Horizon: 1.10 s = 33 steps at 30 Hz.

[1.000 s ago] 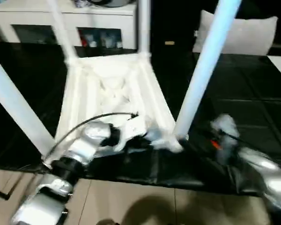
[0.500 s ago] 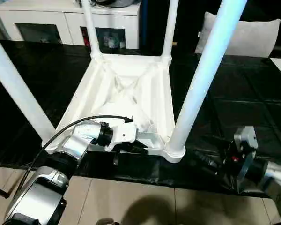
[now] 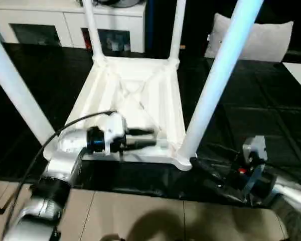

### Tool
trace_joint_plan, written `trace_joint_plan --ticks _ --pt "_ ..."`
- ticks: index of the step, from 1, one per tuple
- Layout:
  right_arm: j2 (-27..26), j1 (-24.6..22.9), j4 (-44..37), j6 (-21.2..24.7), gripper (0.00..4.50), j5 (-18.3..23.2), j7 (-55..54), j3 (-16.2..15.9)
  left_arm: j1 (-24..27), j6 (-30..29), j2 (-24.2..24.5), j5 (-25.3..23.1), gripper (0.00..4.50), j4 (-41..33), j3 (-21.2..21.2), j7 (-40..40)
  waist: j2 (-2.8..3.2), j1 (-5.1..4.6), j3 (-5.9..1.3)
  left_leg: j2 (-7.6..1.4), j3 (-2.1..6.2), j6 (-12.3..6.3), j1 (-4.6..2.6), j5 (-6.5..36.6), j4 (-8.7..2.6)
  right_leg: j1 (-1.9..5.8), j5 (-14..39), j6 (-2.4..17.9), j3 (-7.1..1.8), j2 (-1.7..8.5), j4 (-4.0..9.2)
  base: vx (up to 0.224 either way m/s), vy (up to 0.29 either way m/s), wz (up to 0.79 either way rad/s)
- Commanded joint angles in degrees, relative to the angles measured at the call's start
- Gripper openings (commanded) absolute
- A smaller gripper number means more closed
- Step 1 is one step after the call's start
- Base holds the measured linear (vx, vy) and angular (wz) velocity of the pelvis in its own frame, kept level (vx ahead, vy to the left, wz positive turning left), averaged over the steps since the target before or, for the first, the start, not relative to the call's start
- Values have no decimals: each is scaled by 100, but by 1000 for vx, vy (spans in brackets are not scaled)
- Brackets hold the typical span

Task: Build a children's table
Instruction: Rotate leg to tighten, then flip table

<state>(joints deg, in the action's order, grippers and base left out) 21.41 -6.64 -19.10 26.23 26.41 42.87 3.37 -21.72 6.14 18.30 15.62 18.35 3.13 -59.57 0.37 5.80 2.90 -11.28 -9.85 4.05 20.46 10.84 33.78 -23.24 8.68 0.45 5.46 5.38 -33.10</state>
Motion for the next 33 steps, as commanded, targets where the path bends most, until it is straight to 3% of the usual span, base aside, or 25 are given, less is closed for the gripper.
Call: trace_joint_plan --ticks 1,3,4,5,7,8,10,12,14,15,16,17,18,19,20,22,24,26,27,28,29,30,31,32,33 --pt "-19 -59 -155 18 450 -400 -361 -261 392 -567 -103 90 174 -639 -248 818 -27 -49 -269 -193 59 21 -17 1975 -493 245 2969 555 -236 331 494 0 0 0" --pt "-153 -120 -239 -7 450 -545 -613 -398 976 -959 -276 80 174 -1314 -375 1365 -43 -92 -255 -142 55 -7 -40 2093 -469 202 3507 253 -208 309 603 0 0 0" --pt "-204 -146 -267 -5 450 -586 -714 -443 1230 -1119 -346 44 174 -1608 -421 1578 -34 -96 -273 -162 75 31 -41 2088 -469 214 3498 222 -211 326 569 0 0 0" --pt "-272 -211 -332 -4 450 -570 -762 -500 1619 -1234 -490 -103 174 -2016 -497 1865 -79 -120 -240 -161 81 -1 -12 2130 -482 199 3660 118 -198 315 621 0 0 0" --pt "-336 -322 -441 -40 450 -530 -703 -644 2159 -1349 -676 -256 174 -2585 -585 2245 -77 -154 -222 -146 84 -22 -24 2289 -473 155 3876 -41 -181 283 690 0 0 0" --pt "-338 -369 -502 -87 450 -504 -630 -739 2355 -1486 -722 -301 174 -2825 -608 2436 -77 -169 -239 -160 100 -2 -26 2340 -471 165 3827 -42 -176 285 658 0 0 0" --pt "-320 -394 -506 -198 450 -572 -558 -881 2557 -1575 -707 -274 174 -3014 -617 2543 -85 -193 -204 -129 105 -19 -46 2512 -459 122 4078 -197 -143 264 741 0 0 0" --pt "-317 -389 -444 -292 450 -691 -556 -997 2751 -1622 -624 -173 193 -3165 -601 2570 -104 -220 -178 -117 136 -20 -35 2626 -471 130 4194 -275 -106 261 784 0 0 0" --pt "-374 -363 -388 -288 450 -636 -547 -1030 2919 -1700 -488 -106 202 -3292 -580 2516 -59 -263 -169 -117 176 2 -63 2856 -491 136 4205 -313 -69 252 804 0 0 0" --pt "-392 -361 -375 -283 450 -604 -537 -1040 2978 -1741 -451 -57 208 -3350 -576 2495 -68 -295 -169 -128 193 9 -41 2918 -515 171 4128 -319 -55 247 810 0 0 0" --pt "-354 -406 -430 -234 450 -544 -491 -1054 3129 -2024 -399 15 227 -3700 -571 2492 92 -270 -163 -159 221 63 -67 3111 -555 173 3947 -226 -74 252 803 0 0 0" --pt "-354 -406 -430 -234 450 -544 -491 -1054 3129 -2024 -399 15 241 -3700 -571 2492 38 -303 -162 -177 223 72 -70 3197 -566 176 3826 -184 -73 235 798 0 0 0" --pt "-338 -428 -453 -232 450 -524 -484 -1059 3172 -2173 -396 -35 249 -3842 -567 2553 53 -304 -135 -188 236 77 -106 3388 -600 192 3711 -114 -55 221 804 0 0 0" --pt "-316 -455 -473 -239 450 -499 -471 -1043 3195 -2286 -416 -96 254 -3937 -548 2635 119 -320 -152 -199 240 114 -124 3483 -610 212 3468 -20 -84 227 788 0 0 0" --pt "-356 -438 -351 -319 450 -579 -579 -1006 3138 -2297 -452 -318 254 -3795 -511 2822 224 -304 -104 -196 264 128 -126 3588 -635 196 3472 7 -70 226 781 0 0 0" --pt "-366 -441 -286 -370 450 -630 -627 -1008 3100 -2255 -461 -438 254 -3687 -478 2936 147 -330 -112 -156 245 100 -156 3556 -605 205 3566 -24 -67 228 811 -8 25 2" --pt "-355 -479 -333 -376 450 -644 -637 -1053 3072 -2170 -478 -479 254 -3610 -470 3092 150 -337 -132 -127 240 58 -135 3351 -580 223 3704 -59 -92 258 812 0 0 0" --pt "-441 -484 -451 -287 450 -446 -620 -1013 3063 -2234 -502 -377 254 -3662 -485 3130 168 -329 -159 -135 230 -64 -15 2737 -559 238 3292 84 -128 285 804 0 0 0" --pt "-447 -483 -456 -285 450 -433 -616 -1008 3063 -2244 -502 -368 254 -3672 -483 3133 154 -325 -203 -131 180 -291 137 1831 -523 220 2279 413 -135 224 740 0 0 0" --pt "-445 -419 -384 -325 450 -510 -637 -1036 3044 -2400 -505 -398 254 -3748 -448 3223 101 -323 -264 -120 152 -426 196 1306 -485 213 1742 581 -127 195 689 0 0 0" --pt "-445 -377 -344 -335 450 -523 -633 -1037 3045 -2450 -529 -373 254 -3761 -448 3248 150 -293 -342 -94 95 -682 209 794 -427 119 1156 876 -101 126 613 0 0 0" --pt "-430 -339 -311 -340 450 -500 -605 -1037 3075 -2477 -553 -337 254 -3800 -451 3244 116 -318 -394 -35 72 -914 298 573 -332 85 1059 988 -82 133 597 0 0 0" --pt "-379 -294 -275 -356 450 -459 -513 -1043 3150 -2493 -570 -341 254 -3848 -446 3259 63 -329 -404 -16 44 -1052 355 736 -303 30 1485 907 -29 124 671 0 0 0" --pt "-364 -284 -268 -361 450 -454 -486 -1049 3172 -2497 -569 -353 254 -3858 -446 3268 77 -325 -409 -18 47 -993 287 1188 -279 42 2059 815 3 163 668 0 0 0" --pt "-321 -264 -251 -380 450 -445 -420 -1061 3221 -2507 -559 -401 254 -3878 -428 3311 80 -347 -351 -30 72 -690 155 2160 -265 8 3404 371 34 215 765 0 0 0"
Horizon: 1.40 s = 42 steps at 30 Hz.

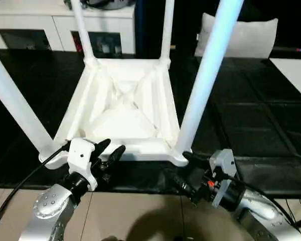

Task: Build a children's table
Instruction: Flip table

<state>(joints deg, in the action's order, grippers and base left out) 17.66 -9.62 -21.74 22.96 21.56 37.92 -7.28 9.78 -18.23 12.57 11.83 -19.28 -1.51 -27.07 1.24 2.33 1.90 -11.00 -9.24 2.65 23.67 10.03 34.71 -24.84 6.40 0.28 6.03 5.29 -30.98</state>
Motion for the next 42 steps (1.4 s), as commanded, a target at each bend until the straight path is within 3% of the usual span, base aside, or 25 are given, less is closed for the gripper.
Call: trace_joint_plan --ticks 1,2,3,4,5,6,7,8,9,10,11,12,13,14,15,16,17,18,19,21,26,31,32,37,42 --pt "133 73 27 -45 450 90 230 -33 216 3 24 -99 254 -157 55 120 -21 -33 -198 -72 43 -373 -230 2732 -387 142 4240 94 34 197 614 0 0 0" --pt "159 94 33 -44 450 108 267 -29 274 26 18 -154 254 -165 52 185 -69 -128 -108 -62 103 -88 -276 3356 -388 132 4962 -503 201 141 797 -50 1 -8" --pt "157 138 54 -41 450 105 263 -19 336 40 20 -264 254 -139 34 304 61 -225 -26 -137 188 54 -447 4048 -452 139 4929 -705 498 29 985 0 0 0" --pt "155 205 82 -20 450 126 288 -20 398 123 0 -303 254 -107 -23 385 210 -66 -22 -576 349 115 59 5006 -1148 867 3053 -222 191 25 -507 0 0 0" --pt "155 240 97 -9 450 139 304 -19 426 164 -13 -316 254 -93 -50 422 156 95 75 -634 221 297 229 5416 -1292 861 2145 26 84 2 -822 -66 -37 9" --pt "144 333 145 -12 450 116 304 -41 465 111 7 -417 254 -106 -92 552 75 211 -2 -536 50 52 -123 5226 -1218 562 1918 69 -230 12 -880 -43 -101 5" --pt "142 344 151 -11 450 112 301 -44 468 108 8 -431 254 -106 -97 569 -273 188 0 -85 103 356 -466 3846 -430 139 4927 -269 -522 489 210 -43 -101 5" --pt "123 414 203 -11 450 100 279 -53 466 94 -23 -459 254 -114 -146 670 -280 201 119 79 81 343 -645 2958 236 -204 6631 -408 -497 741 703 -5 -105 -17" --pt "102 477 251 -11 450 85 254 -64 458 87 -60 -479 254 -119 -198 769 -277 187 46 109 272 209 -516 1341 503 19 7178 -290 -631 959 731 -36 -29 -24" --pt "76 580 345 -54 450 23 241 -115 405 132 -191 -529 254 -110 -374 1068 -314 205 44 39 323 212 -330 1213 269 240 6770 -217 -613 901 602 -36 -29 -24" --pt "58 675 428 -88 450 -43 237 -176 358 195 -316 -610 254 -111 -558 1390 -195 310 -112 -144 347 337 -249 1582 -314 451 4614 85 -428 440 202 0 0 0" --pt "48 738 487 -112 450 -89 244 -215 329 240 -392 -673 254 -111 -669 1621 -219 249 -70 -186 343 382 -209 1845 -400 442 3818 172 -380 283 100 0 0 0" --pt "19 815 553 -140 450 -106 269 -247 320 223 -468 -737 254 -130 -778 1855 -105 260 -92 -211 307 333 -319 2297 -479 429 2691 485 -399 240 66 0 0 0" --pt "-1 857 587 -144 450 -113 264 -254 327 244 -488 -751 254 -141 -803 1912 -119 238 -116 -212 311 294 -288 2239 -495 486 2478 552 -394 252 52 0 0 0" --pt "-80 1005 711 -173 450 -136 244 -268 360 309 -542 -800 254 -186 -874 2081 -123 193 -46 -209 328 282 -188 2508 -590 529 2800 495 -331 241 56 0 0 0" --pt "-111 1059 756 -187 450 -143 233 -271 376 335 -555 -818 254 -204 -892 2125 -127 177 -62 -192 327 312 -210 2640 -568 533 3089 413 -320 274 117 0 0 0" --pt "-176 1183 875 -239 450 -190 151 -273 431 390 -608 -813 254 -260 -910 2145 -139 187 -54 -179 323 356 -299 2841 -536 450 3510 312 -342 322 214 0 0 0" --pt "-220 1252 945 -276 450 -221 91 -269 463 412 -632 -833 254 -294 -920 2169 -138 185 -56 -180 315 362 -324 2844 -529 434 3568 298 -357 334 237 0 0 0" --pt "-320 1373 1092 -360 450 -302 -89 -230 522 450 -657 -927 254 -348 -946 2266 -167 175 -74 -199 320 364 -287 2681 -566 482 3360 335 -359 342 233 0 0 0" --pt "-436 1489 1294 -461 450 -454 -431 -131 581 496 -696 -972 254 -377 -1011 2376 -164 180 -99 -204 303 352 -261 2393 -577 486 2888 411 -376 319 185 0 0 0" --pt "-541 1632 1737 -694 450 -652 -975 195 650 573 -724 -930 254 -383 -1135 2430 -172 248 -120 -209 251 342 -280 2197 -571 475 2489 502 -408 304 145 0 0 0" --pt "-520 1684 1989 -867 450 -834 -1242 415 694 904 -450 -739 254 -206 -1069 1956 -190 305 -182 -203 217 272 -251 1474 -544 543 1322 637 -410 276 20 0 0 0" --pt "-523 1691 2034 -912 450 -842 -1254 415 686 914 -343 -635 254 -172 -1042 1734 -166 315 -190 -192 207 252 -255 1336 -540 552 1171 671 -408 273 -2 0 0 0" --pt "-500 1650 2080 -1029 450 -861 -1114 265 601 784 80 -64 254 61 -1185 926 -170 290 -192 -202 182 252 -265 1255 -542 569 966 733 -406 266 -35 0 0 0" --pt "-543 1624 2070 -1047 450 -841 -1016 191 573 869 424 148 254 248 -1302 455 -179 281 -157 -200 128 254 -298 1508 -574 543 1363 713 -432 256 -2 0 0 0"
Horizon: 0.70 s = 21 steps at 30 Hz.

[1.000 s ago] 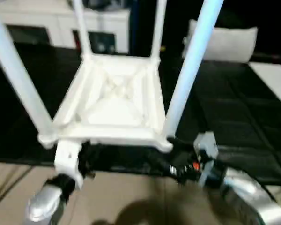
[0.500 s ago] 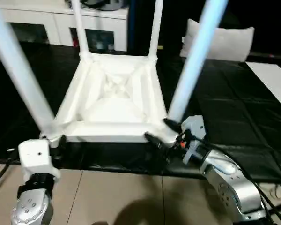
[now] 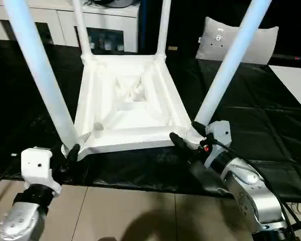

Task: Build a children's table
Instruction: Flip table

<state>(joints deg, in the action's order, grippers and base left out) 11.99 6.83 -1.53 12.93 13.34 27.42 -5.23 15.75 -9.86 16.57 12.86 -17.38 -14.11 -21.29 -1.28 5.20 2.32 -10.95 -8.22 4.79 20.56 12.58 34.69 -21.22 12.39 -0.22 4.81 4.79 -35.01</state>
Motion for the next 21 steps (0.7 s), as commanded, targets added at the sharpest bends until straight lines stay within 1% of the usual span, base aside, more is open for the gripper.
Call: trace_joint_plan --ticks 1,2,3,4,5,6,8,9,10,11,12,13,15,16,17,18,19,20,21 --pt "18 -18 31 -52 450 27 171 -103 -153 31 190 101 254 264 -158 -231 36 5 -194 -190 17 24 -1 1360 -583 177 1051 685 -322 310 419 0 0 0" --pt "33 -25 8 -43 450 42 258 -170 -246 45 258 97 254 388 -204 -254 36 5 -194 -190 17 24 -1 1360 -583 177 1051 685 -322 310 419 0 0 0" --pt "44 -26 -7 -38 450 51 313 -216 -310 50 312 111 254 474 -237 -286 42 5 -187 -201 23 32 -13 1417 -603 164 1263 637 -343 323 442 0 0 0" --pt "74 -45 -70 24 450 143 533 -338 -462 20 429 165 265 672 -253 -422 31 6 -190 -210 30 48 -18 1412 -606 160 1268 638 -357 322 435 0 0 0" --pt "83 -48 -104 64 450 162 596 -394 -525 47 481 181 273 753 -258 -485 13 1 -188 -216 30 51 -12 1400 -612 163 1248 640 -366 318 433 0 0 0" --pt "104 -50 -140 120 450 186 701 -475 -630 96 558 234 282 896 -262 -606 4 9 -192 -215 20 56 -37 1376 -606 143 1176 664 -375 305 423 0 0 0" --pt "124 -50 -159 163 450 211 796 -536 -715 125 610 281 298 1011 -264 -705 12 12 -210 -217 19 72 -43 1273 -603 152 972 724 -385 307 393 0 0 0" --pt "148 -49 -166 239 450 254 914 -606 -839 165 683 296 307 1188 -258 -808 -36 -1 -209 -220 7 48 -40 1213 -600 153 814 762 -384 296 389 0 0 0" --pt "180 -56 -155 247 450 265 1032 -667 -925 200 752 302 317 1325 -239 -907 -13 17 -222 -214 6 38 -56 1158 -594 148 734 783 -386 293 364 0 0 0" --pt "208 -61 -140 256 450 275 1170 -727 -1022 244 837 330 327 1480 -218 -1033 -14 11 -234 -214 2 40 -57 1103 -586 151 633 796 -387 293 355 0 0 0" --pt "228 -42 -122 282 450 301 1311 -787 -1135 254 921 368 336 1607 -202 -1160 -35 19 -233 -211 -3 25 -66 1071 -581 148 539 822 -387 292 351 0 0 0" --pt "238 -13 -106 292 450 311 1384 -817 -1207 260 976 380 344 1674 -189 -1234 -7 26 -233 -219 2 42 -69 1068 -587 148 458 868 -386 300 335 0 0 0" --pt "246 56 -24 238 450 293 1478 -854 -1349 285 1075 353 361 1839 -182 -1331 -10 17 -236 -215 -6 54 -72 1068 -581 149 330 932 -382 295 329 0 0 0" --pt "232 133 71 208 450 277 1502 -851 -1451 260 1112 372 371 1915 -215 -1346 28 29 -240 -219 0 82 -81 1091 -584 150 291 983 -383 305 315 0 0 0" --pt "228 153 88 209 450 277 1503 -848 -1470 253 1117 375 381 1925 -220 -1344 5 23 -243 -222 -6 90 -81 1089 -580 155 252 1014 -384 307 316 0 0 0" --pt "223 187 120 215 450 274 1507 -845 -1513 266 1118 379 387 1962 -232 -1344 9 27 -238 -226 -5 104 -77 1103 -583 160 218 1068 -381 308 305 0 0 0" --pt "223 232 150 241 450 256 1493 -849 -1566 262 1111 370 390 1996 -240 -1300 2 27 -233 -226 -9 104 -76 1126 -585 162 250 1075 -384 310 308 0 0 0" --pt "225 285 181 273 450 246 1481 -853 -1628 250 1107 359 397 2034 -244 -1251 17 36 -245 -220 -12 118 -89 1153 -574 162 296 1100 -388 316 309 0 0 0" --pt "225 285 181 273 450 246 1481 -853 -1628 250 1107 359 410 2034 -244 -1251 23 42 -245 -221 -11 120 -85 1125 -571 166 274 1119 -391 324 304 0 0 0"
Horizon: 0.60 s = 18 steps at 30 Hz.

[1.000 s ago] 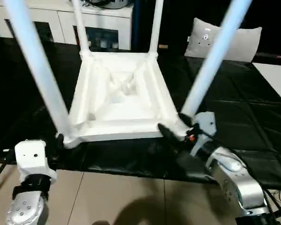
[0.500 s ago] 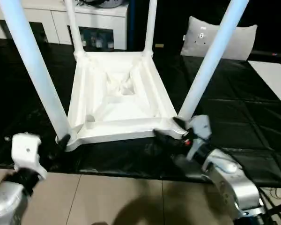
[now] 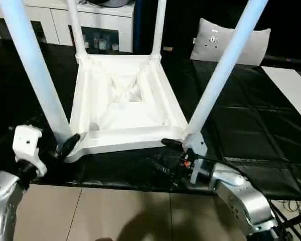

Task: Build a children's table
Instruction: Flip table

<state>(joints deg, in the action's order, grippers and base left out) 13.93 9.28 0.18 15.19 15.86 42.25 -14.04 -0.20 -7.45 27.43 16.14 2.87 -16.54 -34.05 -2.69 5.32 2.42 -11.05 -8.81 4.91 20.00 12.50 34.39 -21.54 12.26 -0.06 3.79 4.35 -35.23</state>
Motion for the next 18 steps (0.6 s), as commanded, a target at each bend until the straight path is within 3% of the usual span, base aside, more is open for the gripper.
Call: trace_joint_plan --ticks 1,2,3,5,7,9,12,14,18 --pt "14 87 55 83 450 -12 -8 16 -75 -25 -56 77 398 9 -5 120 164 35 -253 -212 44 101 -19 1078 -536 203 213 1117 -290 363 320 0 0 0" --pt "10 92 63 87 450 -15 -12 13 -78 -30 -72 89 398 3 -7 133 189 44 -252 -214 50 106 -18 1081 -537 204 200 1127 -288 366 313 0 0 0" --pt "-21 131 117 123 450 -42 -33 8 -91 16 -189 97 367 -18 -19 248 184 52 -254 -215 46 103 -18 1083 -534 207 200 1140 -286 367 314 0 0 0" --pt "-50 148 146 166 450 -24 -32 15 -91 54 -284 115 374 -46 -38 328 185 67 -255 -220 42 119 -19 1120 -535 207 252 1170 -288 373 324 0 0 0" --pt "-80 176 190 207 450 5 -19 25 -83 127 -380 115 330 -71 -45 392 220 89 -251 -220 46 125 -21 1162 -534 203 276 1158 -291 372 323 0 0 0" --pt "-86 196 251 194 450 -17 -15 4 -54 170 -434 92 324 -97 0 406 199 91 -252 -221 45 126 -22 1180 -537 206 305 1145 -290 369 333 0 0 0" --pt "-94 214 316 102 450 -30 -10 13 -31 192 -512 115 320 -118 49 412 218 99 -253 -224 43 153 -26 1205 -535 200 291 1133 -290 364 330 0 0 0" --pt "-102 212 318 78 450 -27 -13 29 -21 210 -553 123 285 -133 54 427 216 112 -255 -225 43 154 -26 1185 -533 201 250 1134 -291 360 327 0 0 0" --pt "-93 177 293 55 450 -56 -6 35 44 272 -700 110 270 -203 48 551 214 118 -253 -228 46 147 -14 1172 -535 212 247 1131 -289 363 322 0 0 0"
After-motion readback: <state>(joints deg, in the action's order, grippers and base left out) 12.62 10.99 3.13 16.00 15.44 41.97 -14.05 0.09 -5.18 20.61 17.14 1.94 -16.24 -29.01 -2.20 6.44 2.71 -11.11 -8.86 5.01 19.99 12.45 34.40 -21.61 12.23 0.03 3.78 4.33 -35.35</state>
